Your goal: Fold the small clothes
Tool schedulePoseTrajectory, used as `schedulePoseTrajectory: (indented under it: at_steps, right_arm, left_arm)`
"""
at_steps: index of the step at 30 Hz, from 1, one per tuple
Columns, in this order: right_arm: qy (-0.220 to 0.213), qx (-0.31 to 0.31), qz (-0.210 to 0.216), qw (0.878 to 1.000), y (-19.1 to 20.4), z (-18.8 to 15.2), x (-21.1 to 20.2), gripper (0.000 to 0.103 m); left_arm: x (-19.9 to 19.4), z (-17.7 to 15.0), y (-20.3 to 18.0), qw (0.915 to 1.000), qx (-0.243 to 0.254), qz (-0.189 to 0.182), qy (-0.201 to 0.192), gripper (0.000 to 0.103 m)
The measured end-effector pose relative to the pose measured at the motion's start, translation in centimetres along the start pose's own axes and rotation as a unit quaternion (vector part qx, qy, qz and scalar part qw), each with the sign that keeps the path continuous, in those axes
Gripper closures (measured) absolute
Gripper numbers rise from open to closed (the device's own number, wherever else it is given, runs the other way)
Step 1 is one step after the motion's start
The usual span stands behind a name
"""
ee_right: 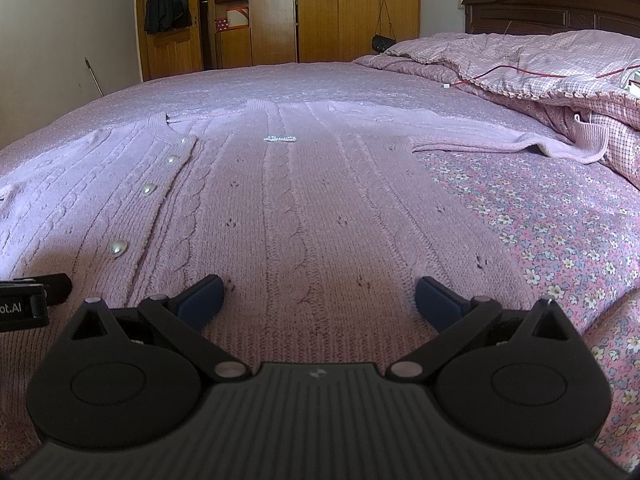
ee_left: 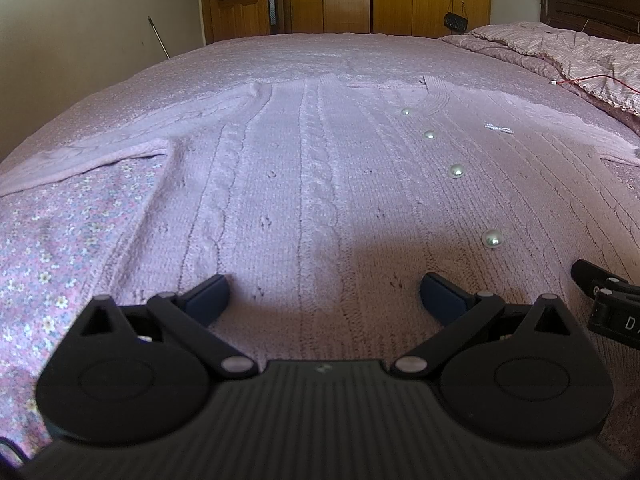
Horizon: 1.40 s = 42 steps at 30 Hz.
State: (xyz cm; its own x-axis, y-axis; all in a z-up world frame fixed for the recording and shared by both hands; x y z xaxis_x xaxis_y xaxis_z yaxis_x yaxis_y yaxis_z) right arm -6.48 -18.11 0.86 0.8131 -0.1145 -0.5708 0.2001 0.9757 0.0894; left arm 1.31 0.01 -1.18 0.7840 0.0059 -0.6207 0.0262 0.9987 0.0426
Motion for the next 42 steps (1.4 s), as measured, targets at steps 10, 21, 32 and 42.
schedulePoseTrajectory:
  at_steps: [10, 21, 32, 42]
  right_arm:
    - [0.021, -0.008, -0.002, 1.0, 0.1, 0.7, 0.5, 0.0]
    - [0.032, 0.027, 0.04, 0.998, -1.7, 2.3, 0.0, 0.0]
    - [0.0, 0.09, 0.019, 0.996, -10.0, 7.8, 0.3, 0.0]
    - [0.003, 0.122, -0.031, 0.992, -19.3, 12.3, 5.1, 0.0]
  left_arm:
    - [0.2, 0.6, 0.3, 0.9998, 0.002, -0.006, 0.019, 0.0]
    - [0.4, 0.5, 0.1, 0.9997, 0.003, -0.006, 0.022, 0.0]
    - [0.1, 0.6, 0.4, 0.9996, -0.001, -0.011, 0.025, 0.0]
    - [-0.8, 2.1, 1.2, 0.9997, -0.007, 0.002, 0.022, 0.0]
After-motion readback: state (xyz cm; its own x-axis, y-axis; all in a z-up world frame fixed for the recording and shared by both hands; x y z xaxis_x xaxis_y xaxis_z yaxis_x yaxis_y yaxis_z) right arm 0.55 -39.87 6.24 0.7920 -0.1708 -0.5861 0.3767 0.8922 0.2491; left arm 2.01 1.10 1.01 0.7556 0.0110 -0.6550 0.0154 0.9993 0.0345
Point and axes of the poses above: each gripper's, at about its wrist camera, not at the fingertips, and x roughly the way its jaws point, y to its left, z to its top, the point moved 2 cm from there along x, roughly the way its jaws point
